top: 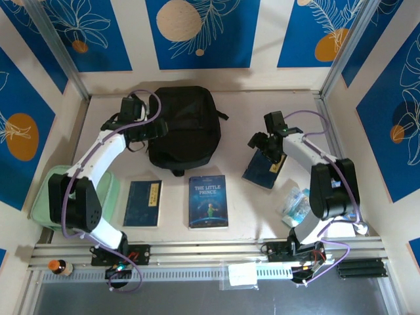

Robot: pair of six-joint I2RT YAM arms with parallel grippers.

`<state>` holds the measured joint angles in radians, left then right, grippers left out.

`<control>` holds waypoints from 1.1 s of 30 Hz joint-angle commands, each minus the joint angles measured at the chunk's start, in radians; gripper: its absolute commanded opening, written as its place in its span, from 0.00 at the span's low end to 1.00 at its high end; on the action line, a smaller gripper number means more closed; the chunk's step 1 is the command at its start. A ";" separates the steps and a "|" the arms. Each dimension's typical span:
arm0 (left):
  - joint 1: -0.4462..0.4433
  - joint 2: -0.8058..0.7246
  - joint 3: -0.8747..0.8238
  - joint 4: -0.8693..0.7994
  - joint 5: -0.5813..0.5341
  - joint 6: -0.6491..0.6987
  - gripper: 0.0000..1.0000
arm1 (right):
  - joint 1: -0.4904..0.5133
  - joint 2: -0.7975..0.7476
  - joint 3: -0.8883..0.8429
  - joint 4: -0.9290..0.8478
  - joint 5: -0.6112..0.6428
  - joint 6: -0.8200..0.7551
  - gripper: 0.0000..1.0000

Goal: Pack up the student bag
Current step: Rotate the book at the middle-right of the table.

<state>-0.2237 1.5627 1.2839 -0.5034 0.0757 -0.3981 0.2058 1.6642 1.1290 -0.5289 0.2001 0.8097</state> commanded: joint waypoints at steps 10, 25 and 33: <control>-0.220 0.068 0.091 -0.018 0.154 -0.027 0.96 | -0.024 0.202 0.113 -0.056 -0.102 -0.035 0.81; -0.419 0.281 0.276 0.016 0.254 -0.099 0.99 | -0.049 0.072 -0.007 0.184 -0.453 -0.036 0.70; -0.508 0.418 0.360 0.050 0.259 -0.131 0.95 | -0.076 -0.098 -0.068 -0.042 -0.113 -0.141 0.69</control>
<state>-0.7105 1.9377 1.5963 -0.4671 0.3145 -0.5056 0.1364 1.5883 1.0901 -0.4461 -0.0608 0.7219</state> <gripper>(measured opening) 0.956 0.689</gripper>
